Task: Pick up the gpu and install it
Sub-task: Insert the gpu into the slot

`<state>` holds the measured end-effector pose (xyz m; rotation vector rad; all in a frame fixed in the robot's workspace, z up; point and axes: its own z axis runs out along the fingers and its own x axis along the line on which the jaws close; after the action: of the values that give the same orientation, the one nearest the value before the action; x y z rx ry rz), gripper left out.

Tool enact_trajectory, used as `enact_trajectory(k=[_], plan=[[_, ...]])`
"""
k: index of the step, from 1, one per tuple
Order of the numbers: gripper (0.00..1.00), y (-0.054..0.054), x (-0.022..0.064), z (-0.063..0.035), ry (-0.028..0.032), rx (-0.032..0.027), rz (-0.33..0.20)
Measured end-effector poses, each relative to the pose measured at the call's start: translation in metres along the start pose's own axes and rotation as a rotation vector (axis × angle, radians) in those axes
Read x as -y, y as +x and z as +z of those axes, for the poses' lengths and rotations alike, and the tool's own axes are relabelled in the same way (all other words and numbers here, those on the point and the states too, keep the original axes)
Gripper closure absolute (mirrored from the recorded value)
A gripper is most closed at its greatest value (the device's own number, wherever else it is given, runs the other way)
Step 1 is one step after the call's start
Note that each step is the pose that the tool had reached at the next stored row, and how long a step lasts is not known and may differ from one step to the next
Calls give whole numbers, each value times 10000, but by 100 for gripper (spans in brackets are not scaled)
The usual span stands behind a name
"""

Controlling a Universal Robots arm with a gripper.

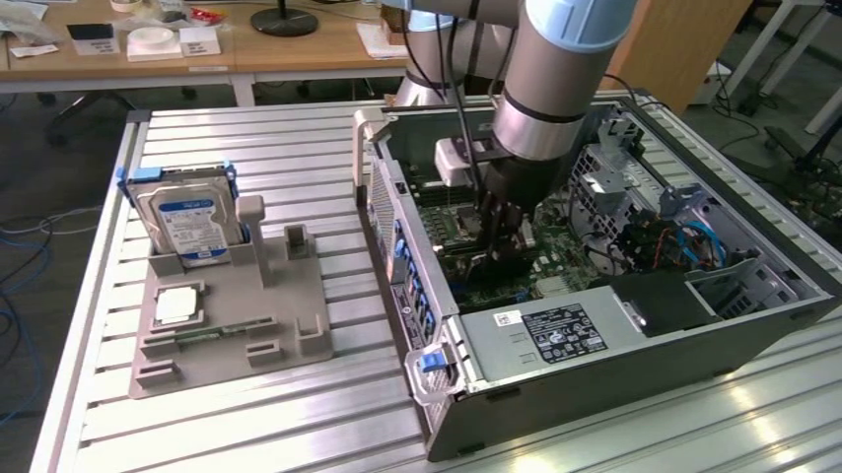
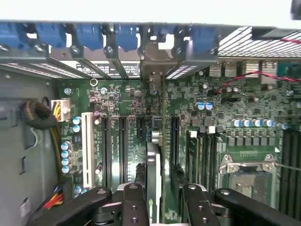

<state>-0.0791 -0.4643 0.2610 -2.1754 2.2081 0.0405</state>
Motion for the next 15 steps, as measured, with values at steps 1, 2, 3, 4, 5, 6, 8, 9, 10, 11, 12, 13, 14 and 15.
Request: enact_trajectory(k=[1, 2, 3, 4, 5, 6, 8, 9, 10, 11, 12, 13, 14, 15], plan=[[65, -3, 1, -31, 10, -1, -1], [65, -6, 1, -62, 19, -3, -1], [65, -8, 1, -92, 28, -5, -2], [65, -10, 1, -119, 39, -8, -2], [65, -12, 1, -137, 55, -13, -3], [65, -12, 1, -137, 68, -11, -3], [66, -12, 1, -137, 69, -10, -4], [73, -12, 1, -137, 70, -10, -4], [73, -12, 1, -138, 69, -11, -3], [79, -12, 1, -138, 68, -12, -4], [85, -12, 1, -138, 68, -12, -4], [85, -12, 1, -138, 68, -13, -4], [89, -12, 1, -138, 69, -12, -4], [89, -12, 1, -138, 69, -12, -4]])
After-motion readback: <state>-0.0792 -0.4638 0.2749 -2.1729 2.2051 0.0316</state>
